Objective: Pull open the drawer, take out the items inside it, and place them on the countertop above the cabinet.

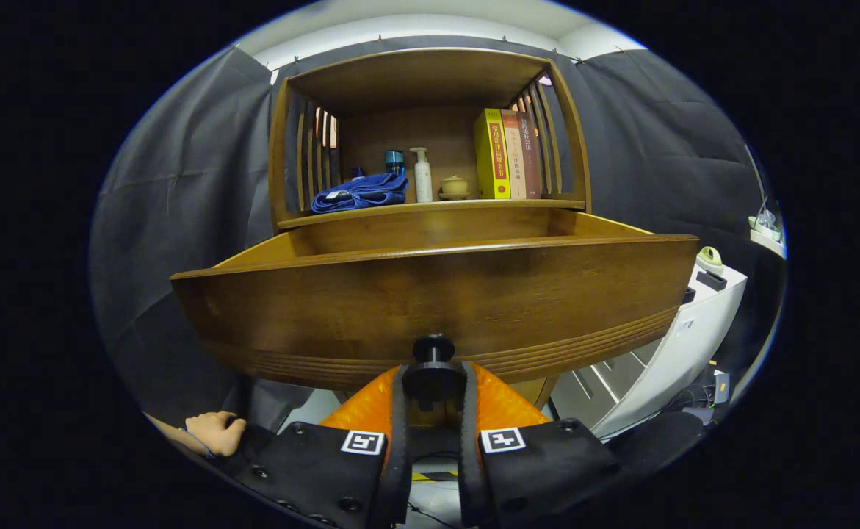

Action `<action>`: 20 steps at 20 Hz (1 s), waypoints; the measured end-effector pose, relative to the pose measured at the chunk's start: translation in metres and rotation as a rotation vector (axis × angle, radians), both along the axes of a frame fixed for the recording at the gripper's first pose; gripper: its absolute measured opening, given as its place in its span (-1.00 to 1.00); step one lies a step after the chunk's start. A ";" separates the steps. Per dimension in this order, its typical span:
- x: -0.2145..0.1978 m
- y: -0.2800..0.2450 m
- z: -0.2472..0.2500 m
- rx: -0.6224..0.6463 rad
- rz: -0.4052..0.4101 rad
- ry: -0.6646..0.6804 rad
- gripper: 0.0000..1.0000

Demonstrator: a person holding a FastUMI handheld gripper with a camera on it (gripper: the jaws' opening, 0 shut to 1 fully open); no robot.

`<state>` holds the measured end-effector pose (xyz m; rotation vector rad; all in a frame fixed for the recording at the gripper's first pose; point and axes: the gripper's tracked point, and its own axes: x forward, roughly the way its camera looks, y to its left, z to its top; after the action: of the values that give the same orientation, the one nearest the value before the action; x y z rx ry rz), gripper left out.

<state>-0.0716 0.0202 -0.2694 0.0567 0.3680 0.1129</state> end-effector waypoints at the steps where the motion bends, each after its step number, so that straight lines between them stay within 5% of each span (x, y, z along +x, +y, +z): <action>1: 0.001 0.000 -0.001 0.005 -0.004 0.013 -0.22; 6: -0.005 -0.004 0.019 0.069 -0.033 0.018 0.13; 10: -0.005 -0.014 0.060 0.112 -0.044 -0.005 0.87; 20: 0.041 -0.021 0.162 0.040 -0.040 -0.109 0.97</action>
<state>-0.0309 -0.0010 -0.1069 0.0970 0.2552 0.0831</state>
